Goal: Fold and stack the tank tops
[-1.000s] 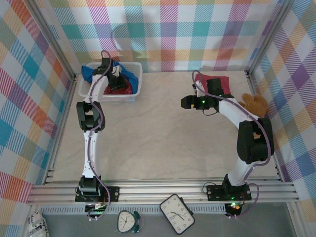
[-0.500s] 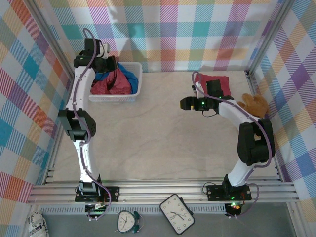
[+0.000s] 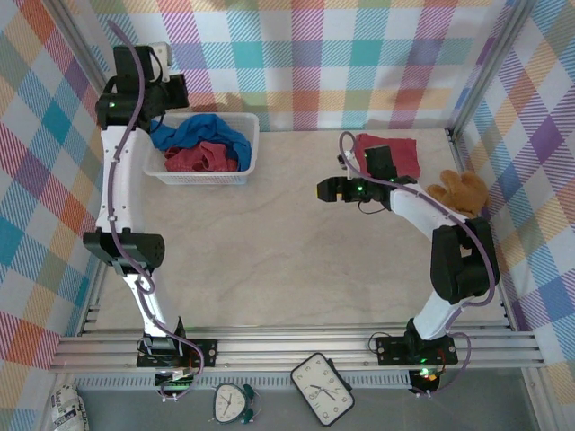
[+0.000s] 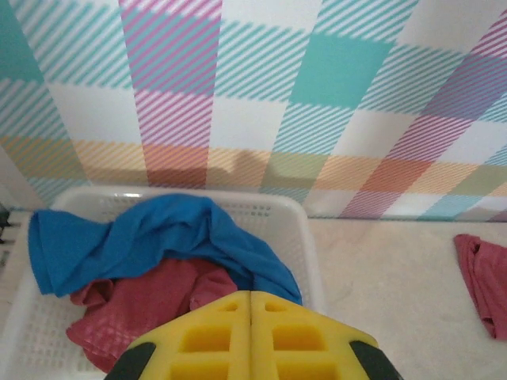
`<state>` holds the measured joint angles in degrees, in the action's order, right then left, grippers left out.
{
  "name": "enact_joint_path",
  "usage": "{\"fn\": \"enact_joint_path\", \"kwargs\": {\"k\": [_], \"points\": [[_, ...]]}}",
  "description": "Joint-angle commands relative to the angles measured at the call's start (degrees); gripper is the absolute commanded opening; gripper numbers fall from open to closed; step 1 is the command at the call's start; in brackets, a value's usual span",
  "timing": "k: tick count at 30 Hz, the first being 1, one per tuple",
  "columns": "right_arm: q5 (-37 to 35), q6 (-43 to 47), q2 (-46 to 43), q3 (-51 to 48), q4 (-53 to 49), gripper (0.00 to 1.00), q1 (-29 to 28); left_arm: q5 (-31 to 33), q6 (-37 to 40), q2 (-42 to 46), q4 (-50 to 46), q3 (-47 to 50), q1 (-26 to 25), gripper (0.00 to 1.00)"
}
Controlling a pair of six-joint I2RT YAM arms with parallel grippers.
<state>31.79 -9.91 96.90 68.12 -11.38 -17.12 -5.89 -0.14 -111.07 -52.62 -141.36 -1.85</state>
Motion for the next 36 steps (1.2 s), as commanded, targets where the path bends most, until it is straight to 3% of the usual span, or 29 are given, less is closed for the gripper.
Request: {"fn": "enact_joint_path", "kwargs": {"k": [1,6,8,15,20,23,26,27,30,31,36], "points": [[1.37,-0.08,-1.72,0.70,1.38,0.78,-0.85,-1.40,0.29,-0.73,-6.42,0.61,-0.35,0.21],[0.82,0.42,-2.00,0.01,0.44,0.78,-1.04,-0.92,0.15,-1.83,-4.38,11.01,-1.27,0.65],[0.66,0.42,-2.15,-0.43,0.31,0.78,-1.08,1.04,0.58,-1.94,-1.16,15.79,-1.59,0.78],[0.06,0.34,-2.17,-2.10,0.09,0.78,-1.07,2.01,0.50,-9.55,2.21,18.58,-1.54,0.80],[-0.75,0.42,-2.12,-2.30,-0.34,0.78,-1.03,3.77,-0.30,-16.23,2.02,14.80,-1.01,0.80],[-1.10,0.50,-1.98,-2.29,-0.58,0.79,-1.02,0.66,-1.80,-20.05,2.08,11.83,-0.83,0.77],[-1.30,0.51,-1.89,-2.29,-0.81,0.78,-1.06,-1.13,-2.40,-23.72,1.24,8.48,-0.73,0.68],[-1.40,0.55,-2.05,-2.41,-0.84,0.79,-0.98,-1.78,-2.54,-24.74,0.89,7.41,-0.70,0.58],[-1.87,0.84,-2.42,-2.97,-0.84,0.78,-0.96,-4.54,-3.17,-25.18,0.54,5.57,-0.70,0.11],[-1.98,0.77,-2.57,-3.20,-0.76,0.78,-0.98,-4.88,-3.33,-24.43,0.82,5.65,-0.73,0.00],[0.04,-1.36,-3.45,-4.98,3.72,0.80,-0.92,-5.53,-4.19,-17.93,3.12,5.70,-0.70,0.00]]}}
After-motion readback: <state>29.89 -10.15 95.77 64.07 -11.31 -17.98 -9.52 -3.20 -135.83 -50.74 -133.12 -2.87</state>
